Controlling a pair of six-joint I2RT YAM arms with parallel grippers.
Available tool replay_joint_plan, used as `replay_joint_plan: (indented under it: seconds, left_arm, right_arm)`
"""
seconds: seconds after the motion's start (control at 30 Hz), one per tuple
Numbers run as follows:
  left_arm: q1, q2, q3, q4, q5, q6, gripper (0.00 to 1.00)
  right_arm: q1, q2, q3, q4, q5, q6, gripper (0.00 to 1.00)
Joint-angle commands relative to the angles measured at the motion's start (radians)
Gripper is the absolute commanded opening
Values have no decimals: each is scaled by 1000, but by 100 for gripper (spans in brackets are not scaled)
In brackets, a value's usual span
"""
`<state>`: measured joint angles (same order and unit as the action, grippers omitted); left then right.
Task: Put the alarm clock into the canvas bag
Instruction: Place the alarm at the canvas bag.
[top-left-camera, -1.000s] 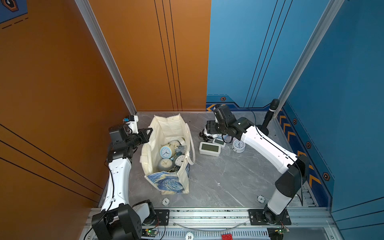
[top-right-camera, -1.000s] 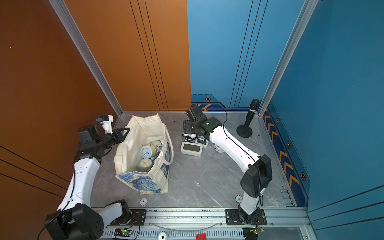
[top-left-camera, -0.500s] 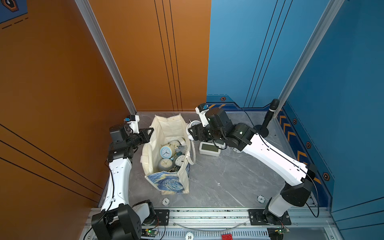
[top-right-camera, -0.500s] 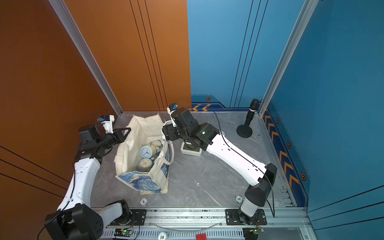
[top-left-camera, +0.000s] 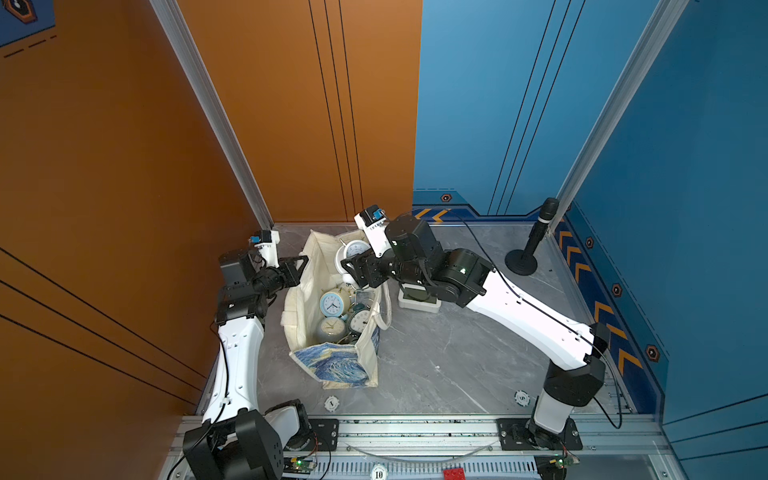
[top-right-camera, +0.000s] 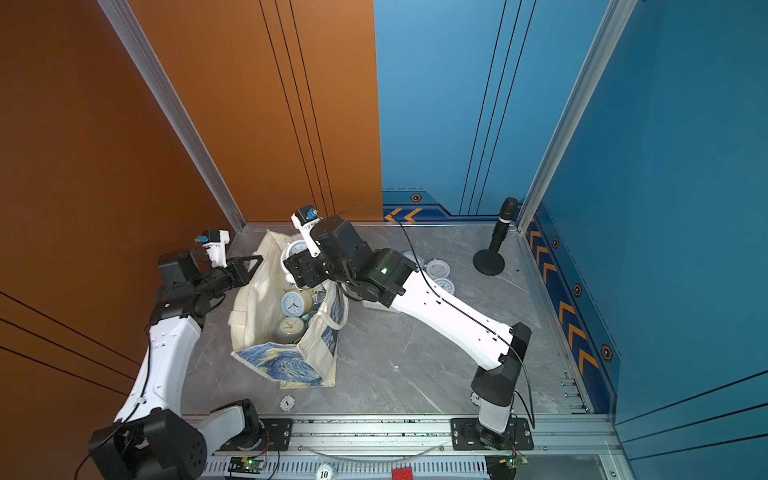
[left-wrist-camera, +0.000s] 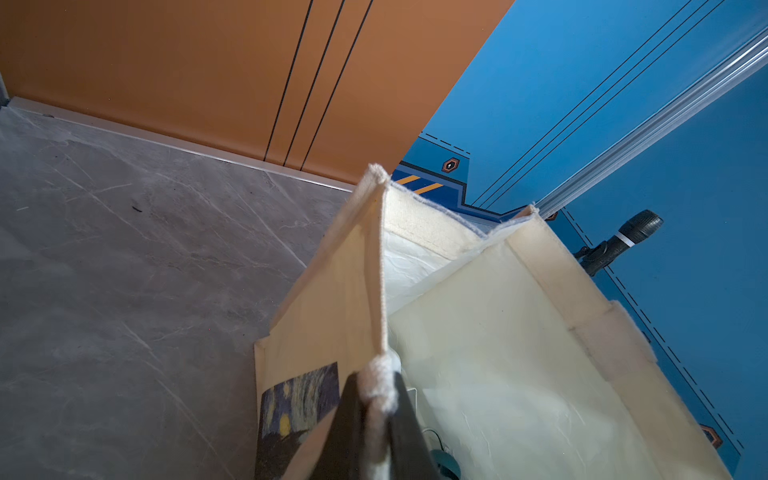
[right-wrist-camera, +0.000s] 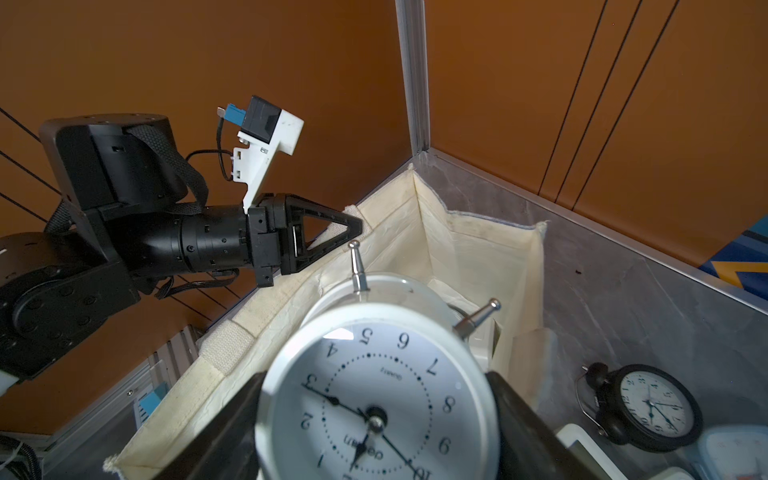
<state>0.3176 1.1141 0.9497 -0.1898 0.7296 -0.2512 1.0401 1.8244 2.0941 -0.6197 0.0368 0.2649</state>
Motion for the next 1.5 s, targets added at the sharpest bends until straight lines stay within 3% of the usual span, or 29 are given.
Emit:
replay_joint_plan:
  seconds: [0.0, 0.4, 0.97, 1.2, 1.47]
  left_arm:
    - [-6, -32, -1, 58, 34, 15, 0]
    - [-17, -39, -6, 67, 41, 13, 0]
    - [-22, -34, -6, 67, 38, 13, 0]
    - [-25, -34, -8, 67, 37, 13, 0]
    - [-28, -36, -9, 66, 26, 13, 0]
  right_arm:
    - [11, 79, 81, -16, -39, -4, 66]
    - [14, 365, 295, -182, 10, -32, 66]
    - [0, 577, 313, -275, 95, -83, 66]
    - [-9, 649, 315, -303, 111, -83, 70]
    - [-46, 649, 321, -341, 130, -29, 81]
